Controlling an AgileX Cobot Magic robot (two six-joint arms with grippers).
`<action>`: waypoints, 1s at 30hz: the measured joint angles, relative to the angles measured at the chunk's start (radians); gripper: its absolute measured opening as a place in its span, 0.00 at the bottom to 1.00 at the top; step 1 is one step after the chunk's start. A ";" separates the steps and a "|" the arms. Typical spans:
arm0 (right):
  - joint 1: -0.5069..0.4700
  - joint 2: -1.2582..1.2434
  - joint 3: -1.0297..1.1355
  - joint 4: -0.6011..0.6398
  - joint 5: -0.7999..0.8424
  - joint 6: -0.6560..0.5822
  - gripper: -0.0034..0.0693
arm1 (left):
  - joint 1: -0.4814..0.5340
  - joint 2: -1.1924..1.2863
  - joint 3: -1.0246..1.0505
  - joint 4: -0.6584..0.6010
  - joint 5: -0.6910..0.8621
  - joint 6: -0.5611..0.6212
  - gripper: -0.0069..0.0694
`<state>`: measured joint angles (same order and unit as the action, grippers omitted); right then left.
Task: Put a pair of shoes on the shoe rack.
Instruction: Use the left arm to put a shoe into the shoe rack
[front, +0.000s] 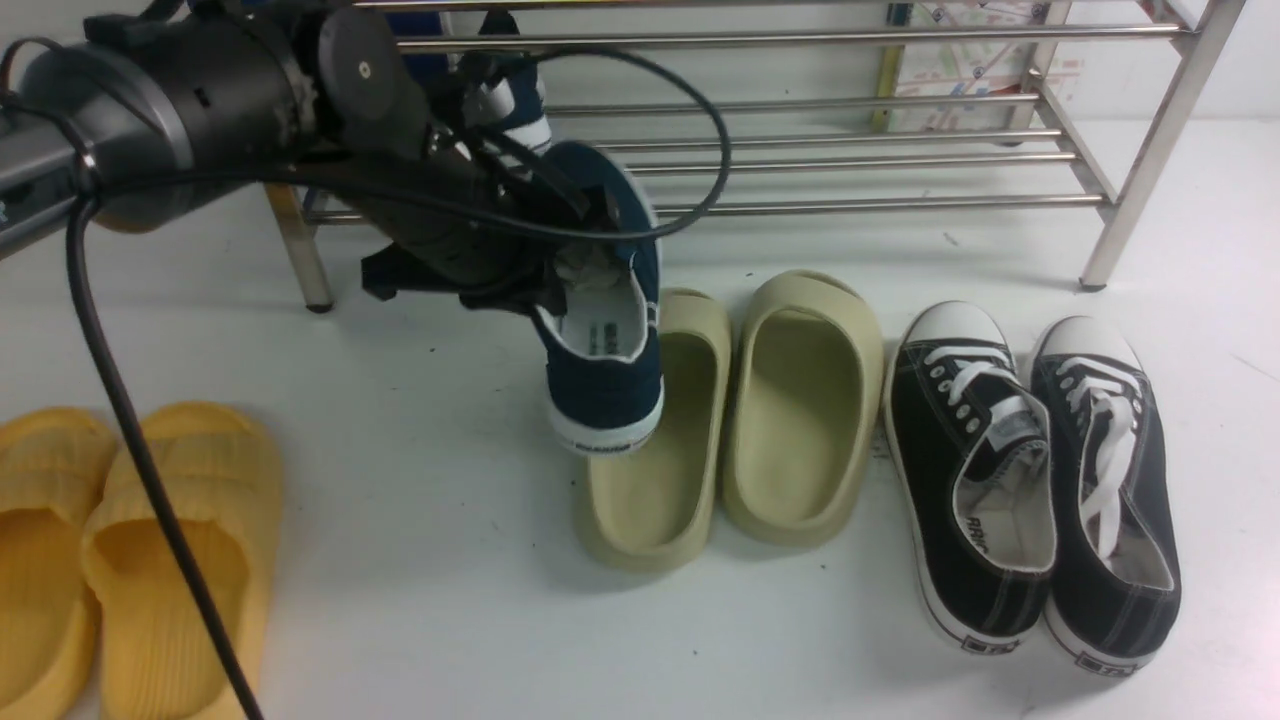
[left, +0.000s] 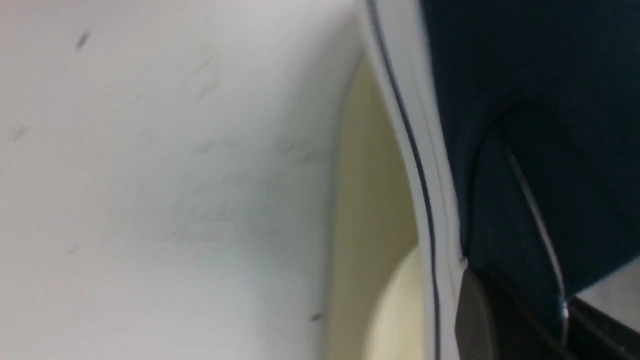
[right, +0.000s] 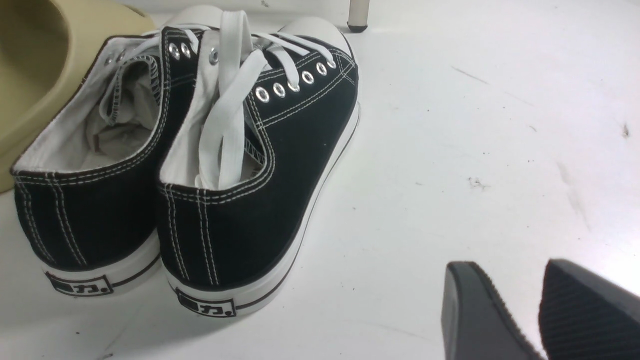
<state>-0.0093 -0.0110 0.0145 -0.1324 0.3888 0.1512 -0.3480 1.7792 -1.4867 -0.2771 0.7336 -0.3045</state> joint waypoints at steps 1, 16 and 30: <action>0.000 0.000 0.000 0.000 0.000 0.000 0.38 | -0.002 0.000 -0.012 -0.009 0.001 -0.004 0.09; 0.000 0.000 0.000 0.000 0.000 0.000 0.38 | -0.007 0.016 -0.037 -0.064 0.016 0.036 0.09; 0.000 0.000 0.000 0.000 0.000 0.000 0.38 | 0.048 0.359 -0.420 -0.273 -0.093 0.138 0.09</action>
<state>-0.0093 -0.0110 0.0145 -0.1324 0.3888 0.1512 -0.3004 2.1378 -1.9063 -0.5504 0.6410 -0.1662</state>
